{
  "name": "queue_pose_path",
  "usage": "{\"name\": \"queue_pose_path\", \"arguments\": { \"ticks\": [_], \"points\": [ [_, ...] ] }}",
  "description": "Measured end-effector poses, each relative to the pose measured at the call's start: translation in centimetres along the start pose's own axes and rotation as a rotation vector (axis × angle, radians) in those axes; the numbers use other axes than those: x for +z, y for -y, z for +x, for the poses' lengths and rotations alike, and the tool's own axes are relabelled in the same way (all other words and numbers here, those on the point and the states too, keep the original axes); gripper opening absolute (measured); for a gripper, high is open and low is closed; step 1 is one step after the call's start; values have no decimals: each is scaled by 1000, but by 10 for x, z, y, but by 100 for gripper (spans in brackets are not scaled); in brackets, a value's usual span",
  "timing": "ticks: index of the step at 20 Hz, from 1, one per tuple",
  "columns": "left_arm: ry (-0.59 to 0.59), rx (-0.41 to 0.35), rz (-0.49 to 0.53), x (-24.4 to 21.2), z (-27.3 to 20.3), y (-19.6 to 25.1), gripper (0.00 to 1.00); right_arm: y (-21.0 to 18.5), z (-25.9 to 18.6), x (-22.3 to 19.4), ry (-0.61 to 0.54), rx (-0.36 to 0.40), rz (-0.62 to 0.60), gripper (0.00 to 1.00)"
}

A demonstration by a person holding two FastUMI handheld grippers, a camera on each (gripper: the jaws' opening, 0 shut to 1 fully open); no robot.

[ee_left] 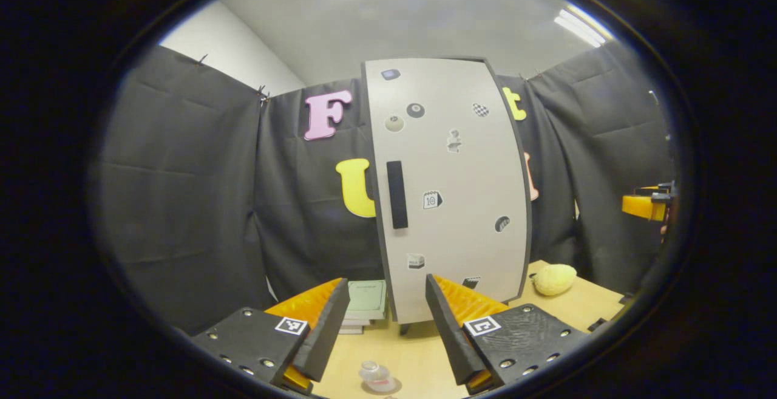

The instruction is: Open the cabinet door with the right hand, grasp the bottle in the cabinet with the left hand and place it on the coaster, then close the cabinet door with the right hand.

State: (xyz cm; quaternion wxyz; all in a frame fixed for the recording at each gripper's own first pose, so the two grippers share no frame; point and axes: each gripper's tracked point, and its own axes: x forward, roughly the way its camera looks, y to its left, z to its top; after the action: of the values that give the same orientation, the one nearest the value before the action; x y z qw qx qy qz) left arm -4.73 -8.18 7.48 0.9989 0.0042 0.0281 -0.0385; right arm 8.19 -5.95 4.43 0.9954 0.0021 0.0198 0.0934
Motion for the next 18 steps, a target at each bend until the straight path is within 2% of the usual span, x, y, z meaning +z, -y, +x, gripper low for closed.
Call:
{"name": "queue_pose_path", "arguments": {
  "ticks": [1, 2, 3, 4, 5, 6, 8, 9, 11, 12, 16, 17, 18],
  "points": [
    [1, 3, 5, -1, -3, -3, 75, -1, -4, -2, 4, 0, 1, 96],
    [11, 5, 7, 0, -6, -6, 76, -4, -7, -2, 9, 4, -1, 93],
    [11, 6, 5, -1, -6, -7, 76, -6, -10, -4, 11, 2, -5, 96],
    [9, 1, 3, -2, -6, -8, 78, -6, -13, -6, 14, -5, -8, 96],
    [11, -1, 4, -3, -6, -10, 75, -7, -15, -6, 17, -11, -11, 93],
    [9, 7, 7, -4, -7, -11, 75, -7, -17, -7, 21, -17, -11, 96],
    [7, 15, 0, -5, -13, -17, 78, -9, -18, -7, 27, -28, -11, 96],
    [11, 15, -7, -4, -14, -18, 76, -10, -19, -7, 28, -33, -11, 93],
    [15, 13, -11, -4, -13, -19, 78, -9, -24, -6, 32, -39, -13, 93],
    [16, 12, -9, -4, -14, -19, 75, -8, -25, -5, 38, -42, -16, 96],
    [26, 0, -5, -2, -15, -17, 75, -9, -29, -5, 38, -49, -28, 93],
    [28, -2, -6, -2, -16, -16, 75, -9, -29, -4, 40, -50, -27, 96],
    [29, -4, -7, -2, -16, -17, 78, -10, -31, -4, 41, -51, -25, 93]
  ]
}}
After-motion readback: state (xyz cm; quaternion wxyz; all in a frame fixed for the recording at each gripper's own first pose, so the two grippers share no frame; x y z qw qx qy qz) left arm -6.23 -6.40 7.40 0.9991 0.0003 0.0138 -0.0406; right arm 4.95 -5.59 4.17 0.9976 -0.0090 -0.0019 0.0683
